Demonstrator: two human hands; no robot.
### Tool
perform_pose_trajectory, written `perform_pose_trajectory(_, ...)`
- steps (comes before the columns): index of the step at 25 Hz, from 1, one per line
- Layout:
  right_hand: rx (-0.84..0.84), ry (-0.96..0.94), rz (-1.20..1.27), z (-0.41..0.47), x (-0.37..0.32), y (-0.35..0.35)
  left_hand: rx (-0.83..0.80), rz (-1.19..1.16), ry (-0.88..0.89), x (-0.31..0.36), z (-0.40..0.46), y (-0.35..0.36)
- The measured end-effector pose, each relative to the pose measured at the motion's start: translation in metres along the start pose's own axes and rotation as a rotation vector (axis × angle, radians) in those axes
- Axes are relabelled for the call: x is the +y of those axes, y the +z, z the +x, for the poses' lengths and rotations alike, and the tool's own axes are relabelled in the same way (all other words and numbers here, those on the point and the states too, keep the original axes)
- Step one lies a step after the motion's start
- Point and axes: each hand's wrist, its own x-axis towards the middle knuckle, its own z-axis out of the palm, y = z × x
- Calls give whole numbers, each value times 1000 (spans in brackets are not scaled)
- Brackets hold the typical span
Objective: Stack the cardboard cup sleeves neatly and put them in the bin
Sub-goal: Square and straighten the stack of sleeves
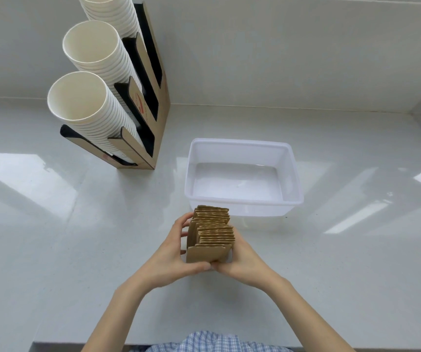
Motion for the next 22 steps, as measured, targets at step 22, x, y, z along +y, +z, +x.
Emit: perform_pose_trajectory(22,-233,-221,-694,37,-39,41,225,332,-33,-28,-31,-58)
